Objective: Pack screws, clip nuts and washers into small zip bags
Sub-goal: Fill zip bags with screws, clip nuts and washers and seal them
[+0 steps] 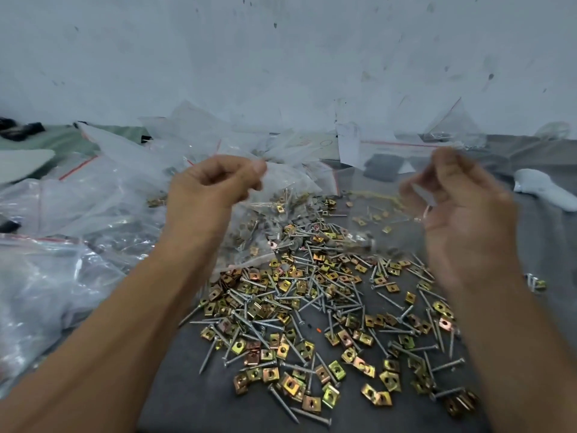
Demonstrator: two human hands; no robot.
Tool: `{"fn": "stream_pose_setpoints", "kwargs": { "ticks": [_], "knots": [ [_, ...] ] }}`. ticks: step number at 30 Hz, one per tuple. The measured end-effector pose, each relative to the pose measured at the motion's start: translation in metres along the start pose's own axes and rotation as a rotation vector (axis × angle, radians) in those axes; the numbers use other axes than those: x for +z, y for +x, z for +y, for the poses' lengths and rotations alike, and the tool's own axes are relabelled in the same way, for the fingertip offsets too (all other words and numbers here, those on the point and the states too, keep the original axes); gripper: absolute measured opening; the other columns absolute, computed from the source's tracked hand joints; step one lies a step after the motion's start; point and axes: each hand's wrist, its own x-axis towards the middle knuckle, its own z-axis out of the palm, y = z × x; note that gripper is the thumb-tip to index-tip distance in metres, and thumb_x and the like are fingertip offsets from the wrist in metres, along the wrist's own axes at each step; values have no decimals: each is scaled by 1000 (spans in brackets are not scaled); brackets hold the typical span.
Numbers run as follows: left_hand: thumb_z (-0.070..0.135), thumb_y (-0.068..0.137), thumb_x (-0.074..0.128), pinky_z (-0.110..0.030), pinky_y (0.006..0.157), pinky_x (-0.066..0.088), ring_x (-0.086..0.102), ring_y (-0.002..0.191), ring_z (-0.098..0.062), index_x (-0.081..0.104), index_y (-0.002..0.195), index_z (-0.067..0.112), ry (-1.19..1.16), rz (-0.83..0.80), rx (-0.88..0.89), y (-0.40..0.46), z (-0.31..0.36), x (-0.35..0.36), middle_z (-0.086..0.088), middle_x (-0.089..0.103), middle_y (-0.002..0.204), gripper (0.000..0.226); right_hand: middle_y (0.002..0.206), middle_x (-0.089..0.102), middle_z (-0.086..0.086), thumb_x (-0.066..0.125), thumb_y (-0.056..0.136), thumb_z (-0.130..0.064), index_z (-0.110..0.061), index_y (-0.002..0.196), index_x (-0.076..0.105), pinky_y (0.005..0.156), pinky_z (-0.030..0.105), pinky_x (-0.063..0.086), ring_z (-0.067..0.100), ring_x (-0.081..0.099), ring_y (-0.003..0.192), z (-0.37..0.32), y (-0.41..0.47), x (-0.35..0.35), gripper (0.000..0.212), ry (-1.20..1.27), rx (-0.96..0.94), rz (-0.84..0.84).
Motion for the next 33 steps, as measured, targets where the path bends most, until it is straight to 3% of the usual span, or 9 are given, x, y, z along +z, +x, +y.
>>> {"fn": "stream_pose_setpoints", "kwargs": {
  "ticks": [3, 6, 10, 14, 18, 23, 25, 30, 33],
  "knots": [
    [46, 78, 88, -25, 94, 58, 72, 115, -9, 73, 119, 31, 42, -349, -43, -19, 1, 20, 7, 77, 122, 46, 85, 70, -1, 61, 99, -14, -13, 98, 68, 84, 39, 58, 14, 68, 85, -6, -1, 7, 7, 76, 18, -142],
    [36, 76, 92, -37, 110, 49, 61, 133, -12, 49, 151, 37, 30, -515, -223, -27, -6, 58, 5, 66, 143, 87, 82, 69, -2, 60, 100, -15, -15, 94, 67, 82, 37, 59, 13, 67, 81, -6, -5, 22, 8, 180, 59, -192],
    [12, 99, 73, -37, 88, 60, 71, 105, -24, 70, 128, 14, -58, -690, -402, -43, -15, 85, -5, 75, 117, 28, 84, 69, 0, 65, 93, -12, -10, 92, 66, 78, 30, 61, 9, 69, 79, 3, -10, 33, 3, 442, 208, -102],
    [14, 109, 55, -35, 65, 67, 79, 92, -31, 62, 127, 5, -443, -692, -624, -53, -12, 84, -12, 78, 98, 21, 84, 71, 1, 66, 96, -12, -10, 96, 66, 89, 30, 60, 9, 70, 80, 15, -1, 20, 3, 347, 256, 92],
    [18, 110, 53, -37, 67, 67, 78, 93, -40, 57, 118, 2, -619, -617, -753, -41, -1, 74, -29, 76, 99, 19, 98, 71, 6, 66, 99, -13, -11, 116, 65, 87, 33, 61, 14, 70, 86, 25, 8, 3, 17, 70, 241, 196],
    [14, 105, 62, -35, 59, 66, 80, 78, -39, 63, 119, -7, -514, -466, -799, -31, -3, 65, -29, 77, 98, 26, 86, 72, 4, 69, 96, -9, -9, 110, 68, 62, 30, 61, 15, 72, 76, 37, 6, -3, 13, -63, 321, 300],
    [8, 104, 63, -33, 61, 66, 80, 87, -40, 66, 119, -10, -535, -399, -772, -29, -6, 61, -29, 77, 104, 24, 86, 77, 5, 69, 97, -8, -8, 105, 70, 61, 29, 61, 15, 76, 76, 39, 5, -4, 8, -50, 355, 320],
    [13, 106, 59, -22, 37, 53, 70, 48, -19, 64, 109, -5, -277, -376, -678, -11, -7, 45, -19, 73, 73, 20, 83, 71, 7, 67, 98, -14, -8, 99, 68, 56, 29, 62, 17, 70, 67, 43, 6, -6, 7, -226, 518, 245],
    [16, 103, 63, -22, 40, 50, 63, 48, -15, 66, 100, 4, -100, -446, -669, 10, -3, 33, -14, 72, 72, 13, 92, 70, 10, 63, 102, -22, -7, 110, 64, 62, 33, 63, 19, 67, 69, 45, 6, -5, 17, -385, 498, 217]
  ]
}}
